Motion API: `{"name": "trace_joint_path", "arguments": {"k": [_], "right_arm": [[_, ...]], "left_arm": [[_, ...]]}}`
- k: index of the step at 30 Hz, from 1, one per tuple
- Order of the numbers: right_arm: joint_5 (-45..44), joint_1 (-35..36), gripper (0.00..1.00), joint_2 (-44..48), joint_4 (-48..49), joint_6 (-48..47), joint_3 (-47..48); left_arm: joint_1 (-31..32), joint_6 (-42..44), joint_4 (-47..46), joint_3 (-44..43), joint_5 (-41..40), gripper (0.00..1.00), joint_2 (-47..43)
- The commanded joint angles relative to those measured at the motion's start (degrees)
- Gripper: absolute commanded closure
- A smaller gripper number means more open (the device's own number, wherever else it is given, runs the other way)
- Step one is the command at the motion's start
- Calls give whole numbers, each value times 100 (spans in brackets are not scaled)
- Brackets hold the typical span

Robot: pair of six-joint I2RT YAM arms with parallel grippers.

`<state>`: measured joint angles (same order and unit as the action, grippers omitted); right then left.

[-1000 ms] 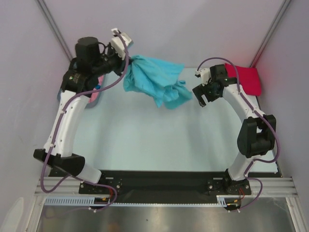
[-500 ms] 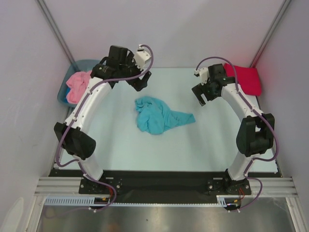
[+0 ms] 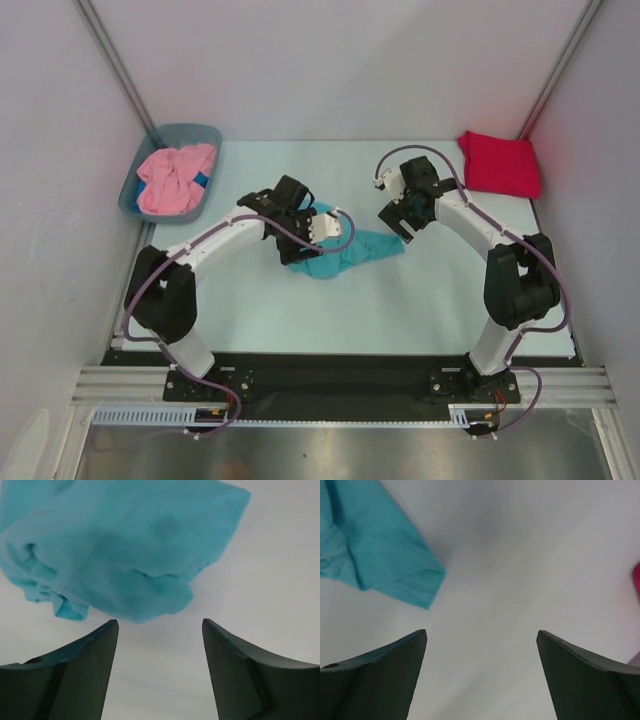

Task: Fold and stack the t-shirts
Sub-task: Flatten the tshirt out

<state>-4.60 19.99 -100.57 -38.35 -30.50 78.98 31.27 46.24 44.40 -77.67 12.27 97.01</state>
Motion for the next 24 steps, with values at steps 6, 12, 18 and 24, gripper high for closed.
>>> {"name": "trace_joint_path", "arguments": {"k": [6, 12, 18, 24], "right_arm": [[-788, -319, 0, 495, 425, -571, -137], [-858, -671, 0, 512, 433, -588, -128], [-972, -786, 0, 609, 468, -650, -199], [-973, -918, 0, 706, 521, -615, -207]], "left_arm": [[248, 1256, -836, 638, 73, 25, -921], [625, 1046, -1820, 1139, 188, 25, -833], [1126, 545, -2102, 1219, 311, 25, -561], [1425, 404, -2181, 1350, 249, 24, -438]]}}
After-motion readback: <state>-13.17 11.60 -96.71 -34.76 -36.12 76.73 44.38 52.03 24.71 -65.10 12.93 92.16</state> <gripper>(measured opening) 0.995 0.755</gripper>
